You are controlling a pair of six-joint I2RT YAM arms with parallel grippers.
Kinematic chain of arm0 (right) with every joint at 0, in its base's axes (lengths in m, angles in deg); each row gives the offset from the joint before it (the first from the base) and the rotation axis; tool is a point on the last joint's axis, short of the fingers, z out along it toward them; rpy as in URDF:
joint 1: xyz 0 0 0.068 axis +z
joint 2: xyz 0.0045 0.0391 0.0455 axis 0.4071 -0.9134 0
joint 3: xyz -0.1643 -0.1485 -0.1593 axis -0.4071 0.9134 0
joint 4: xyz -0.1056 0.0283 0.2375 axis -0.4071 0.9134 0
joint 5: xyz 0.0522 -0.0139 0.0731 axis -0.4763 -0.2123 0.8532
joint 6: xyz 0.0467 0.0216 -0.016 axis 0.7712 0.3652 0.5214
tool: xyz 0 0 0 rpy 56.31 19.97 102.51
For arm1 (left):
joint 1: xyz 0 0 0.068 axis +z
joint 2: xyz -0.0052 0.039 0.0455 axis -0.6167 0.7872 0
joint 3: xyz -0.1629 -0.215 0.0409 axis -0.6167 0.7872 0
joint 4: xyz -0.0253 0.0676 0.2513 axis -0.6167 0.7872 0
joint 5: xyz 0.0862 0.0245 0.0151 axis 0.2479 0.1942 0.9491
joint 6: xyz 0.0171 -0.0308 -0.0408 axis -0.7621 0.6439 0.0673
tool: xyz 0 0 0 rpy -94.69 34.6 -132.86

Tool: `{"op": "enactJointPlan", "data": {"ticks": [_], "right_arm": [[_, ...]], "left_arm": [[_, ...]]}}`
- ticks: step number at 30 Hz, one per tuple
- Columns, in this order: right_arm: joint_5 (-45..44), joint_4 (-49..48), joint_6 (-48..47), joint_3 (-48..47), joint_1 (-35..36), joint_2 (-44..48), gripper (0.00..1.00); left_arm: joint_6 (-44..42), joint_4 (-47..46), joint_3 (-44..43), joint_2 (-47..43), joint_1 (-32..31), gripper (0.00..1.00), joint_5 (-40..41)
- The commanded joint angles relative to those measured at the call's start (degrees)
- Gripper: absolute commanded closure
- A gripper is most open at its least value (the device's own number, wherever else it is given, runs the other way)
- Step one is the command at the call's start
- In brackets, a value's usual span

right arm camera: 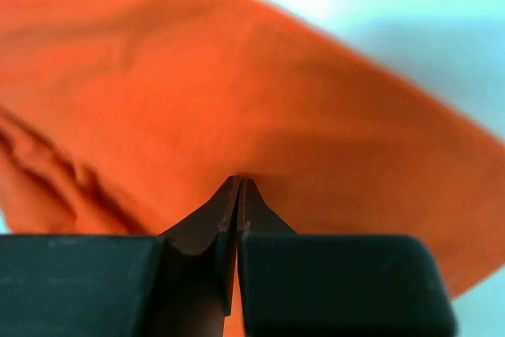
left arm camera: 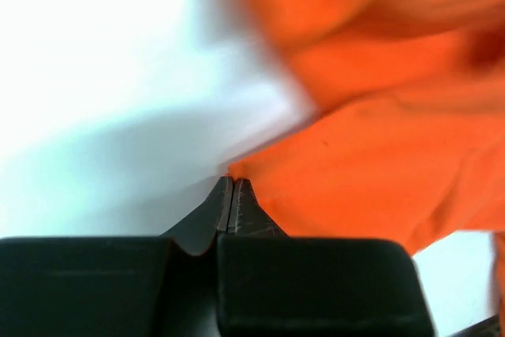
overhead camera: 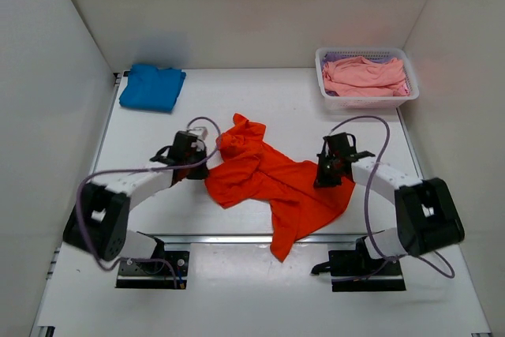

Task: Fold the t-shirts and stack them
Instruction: Flatten out the tshirt

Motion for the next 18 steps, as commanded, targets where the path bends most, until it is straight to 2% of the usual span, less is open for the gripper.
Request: {"op": "enactJointPlan", "data": {"ticks": [1,3,5,6,8,11,14,18], "right_arm": [[-1.8,-0.3,-3.2,-8.6,-0.5,-8.1,1.0],[-3.1,1.7,-4.9,-15.4,-1.0,-14.8,1.0],[-5.8,6.1,-6.8,-26.7,-0.8,-21.7,1.0],[-6.6,7.4,-8.1,-29.9,-0.4,-26.9,1.0],[-11.0,12.4,-9.3,-42.1,0.5,-34.6,1.0],[-15.2,16.6,-10.9,-52.7,3.8,-37.2,1.0],[-17.1,16.9,-10.9,-52.3,6.2,-33.4,1.0],[-15.9,14.2,-8.6,-40.9,7.6,-24.0,1.0]], "left_arm": [[1.7,8.1,3.4,-16.0,6.9,1.0,7.2],[1.9,12.4,4.5,-23.3,12.1,1.0,9.4],[1.7,14.8,4.9,-29.1,14.5,1.0,12.4],[2.7,15.9,4.5,-32.6,14.9,1.0,13.2],[4.0,17.2,4.9,-37.3,13.9,1.0,16.3],[5.0,18.5,5.5,-40.2,14.4,1.0,15.4],[5.1,19.9,6.0,-41.3,14.3,1.0,16.6],[5.0,20.8,6.8,-43.9,14.6,1.0,17.4]]}}
